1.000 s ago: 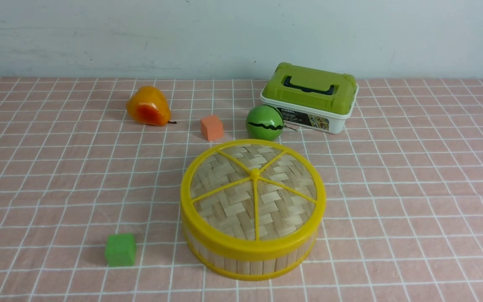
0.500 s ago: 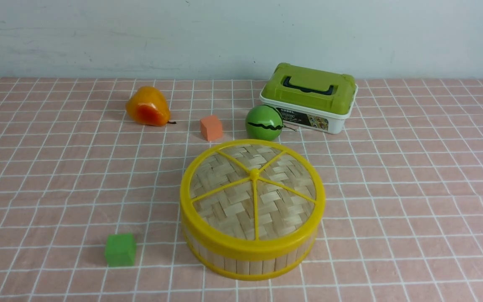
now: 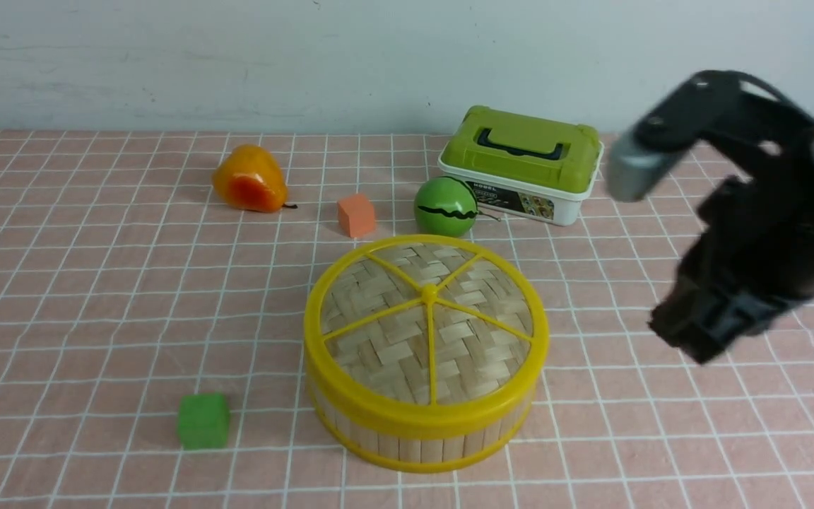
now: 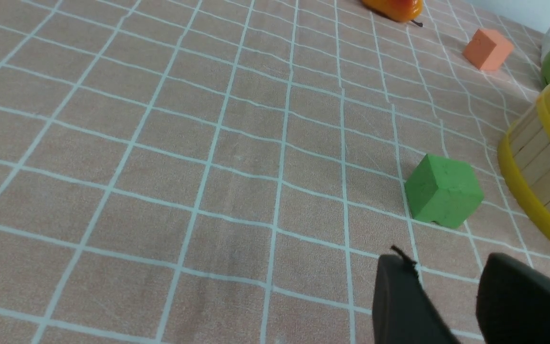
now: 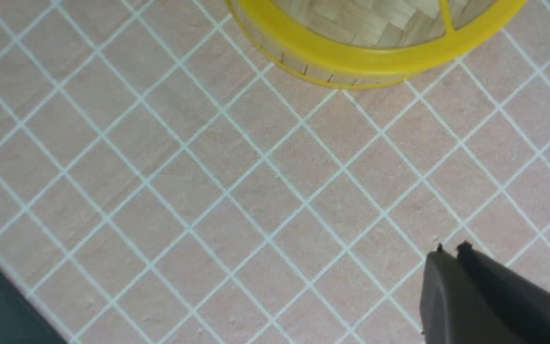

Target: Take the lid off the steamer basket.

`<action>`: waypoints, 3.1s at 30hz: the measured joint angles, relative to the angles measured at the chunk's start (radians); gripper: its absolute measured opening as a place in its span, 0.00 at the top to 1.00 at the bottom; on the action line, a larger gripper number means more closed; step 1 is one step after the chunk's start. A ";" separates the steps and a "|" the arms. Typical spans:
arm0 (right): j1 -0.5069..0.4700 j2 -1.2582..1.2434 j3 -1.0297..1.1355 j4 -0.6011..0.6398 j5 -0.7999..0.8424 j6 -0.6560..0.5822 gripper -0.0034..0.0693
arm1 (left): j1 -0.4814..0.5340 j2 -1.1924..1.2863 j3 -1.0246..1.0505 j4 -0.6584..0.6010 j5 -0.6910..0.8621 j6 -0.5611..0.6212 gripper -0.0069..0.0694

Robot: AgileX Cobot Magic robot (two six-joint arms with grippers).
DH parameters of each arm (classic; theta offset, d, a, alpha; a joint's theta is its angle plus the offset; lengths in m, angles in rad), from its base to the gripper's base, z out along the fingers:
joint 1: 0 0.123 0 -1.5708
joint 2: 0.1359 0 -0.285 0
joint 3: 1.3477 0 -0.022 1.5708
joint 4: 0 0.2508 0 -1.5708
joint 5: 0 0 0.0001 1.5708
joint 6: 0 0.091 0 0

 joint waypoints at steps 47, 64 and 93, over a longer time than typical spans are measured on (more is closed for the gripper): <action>0.055 0.634 -0.642 -0.027 -0.001 0.154 0.85 | 0.000 0.000 0.000 0.000 0.000 0.000 0.60; -0.259 0.340 -0.431 -0.071 0.005 0.164 0.85 | 0.000 0.000 0.000 0.000 0.000 0.000 0.60; -0.386 0.354 0.162 -0.068 -0.457 0.238 0.79 | 0.000 0.000 0.000 0.000 0.000 0.000 0.60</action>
